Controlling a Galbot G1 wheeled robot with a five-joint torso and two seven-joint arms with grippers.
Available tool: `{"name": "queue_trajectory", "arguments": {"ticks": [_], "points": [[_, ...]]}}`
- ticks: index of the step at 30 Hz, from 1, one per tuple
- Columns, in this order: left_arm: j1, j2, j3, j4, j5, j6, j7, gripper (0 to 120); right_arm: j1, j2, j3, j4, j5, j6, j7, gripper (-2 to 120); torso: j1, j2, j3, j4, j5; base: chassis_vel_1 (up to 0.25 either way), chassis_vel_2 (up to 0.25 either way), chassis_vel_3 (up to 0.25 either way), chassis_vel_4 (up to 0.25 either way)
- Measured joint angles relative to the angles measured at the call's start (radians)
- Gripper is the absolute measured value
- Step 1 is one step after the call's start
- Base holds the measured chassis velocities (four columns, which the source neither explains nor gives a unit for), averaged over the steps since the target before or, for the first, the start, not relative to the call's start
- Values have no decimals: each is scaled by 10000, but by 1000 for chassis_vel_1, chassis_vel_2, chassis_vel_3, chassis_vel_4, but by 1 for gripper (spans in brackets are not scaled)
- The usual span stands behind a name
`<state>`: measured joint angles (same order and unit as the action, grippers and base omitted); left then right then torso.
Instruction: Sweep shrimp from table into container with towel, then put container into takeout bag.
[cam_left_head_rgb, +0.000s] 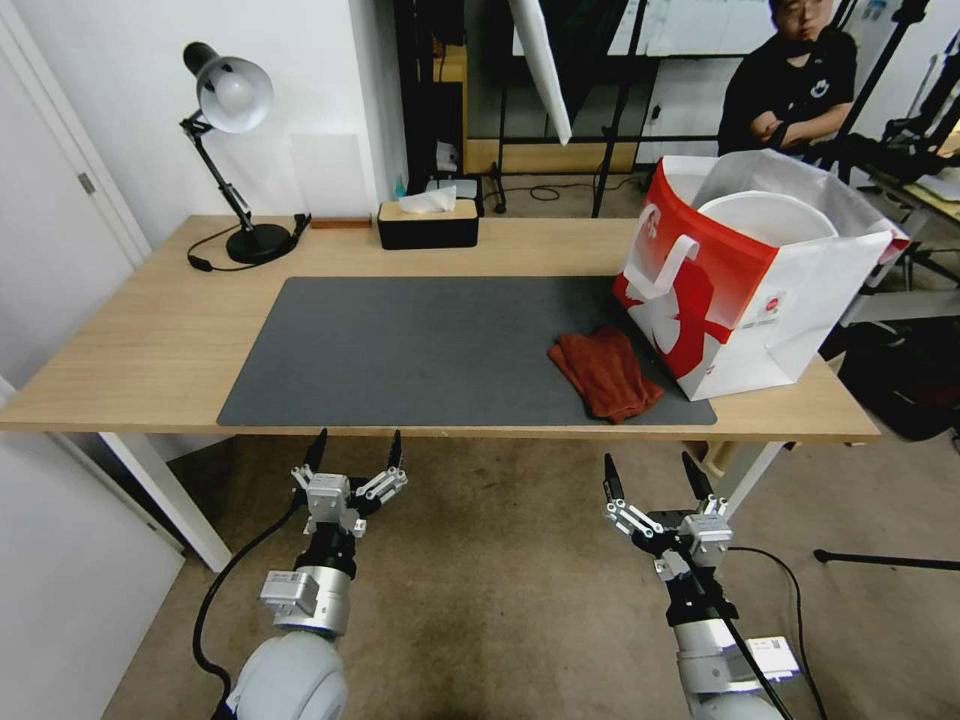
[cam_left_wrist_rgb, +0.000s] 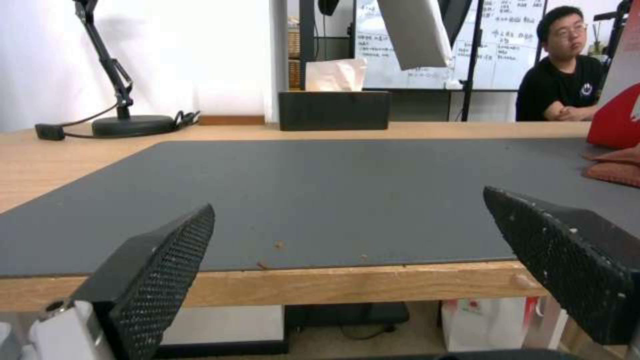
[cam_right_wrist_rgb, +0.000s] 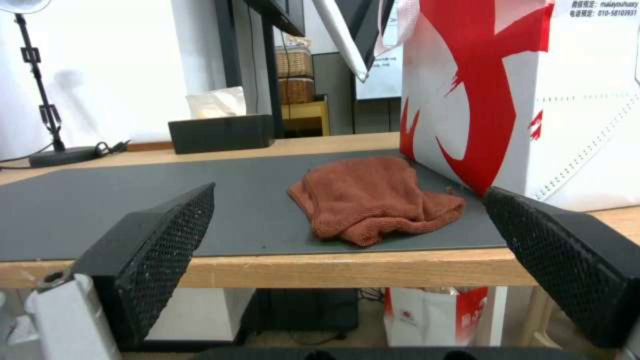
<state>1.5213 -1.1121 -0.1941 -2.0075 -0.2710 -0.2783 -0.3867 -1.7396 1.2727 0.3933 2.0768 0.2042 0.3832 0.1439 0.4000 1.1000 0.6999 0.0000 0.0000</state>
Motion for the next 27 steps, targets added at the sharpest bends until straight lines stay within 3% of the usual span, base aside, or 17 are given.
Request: {"name": "queue_trajectory", "arguments": {"ticks": [27], "points": [[-14, 12, 15, 3, -22, 20, 16, 100, 0, 0, -1, -3, -9, 6, 14, 100, 0, 0, 0, 0, 0, 0, 0, 0, 0]]}}
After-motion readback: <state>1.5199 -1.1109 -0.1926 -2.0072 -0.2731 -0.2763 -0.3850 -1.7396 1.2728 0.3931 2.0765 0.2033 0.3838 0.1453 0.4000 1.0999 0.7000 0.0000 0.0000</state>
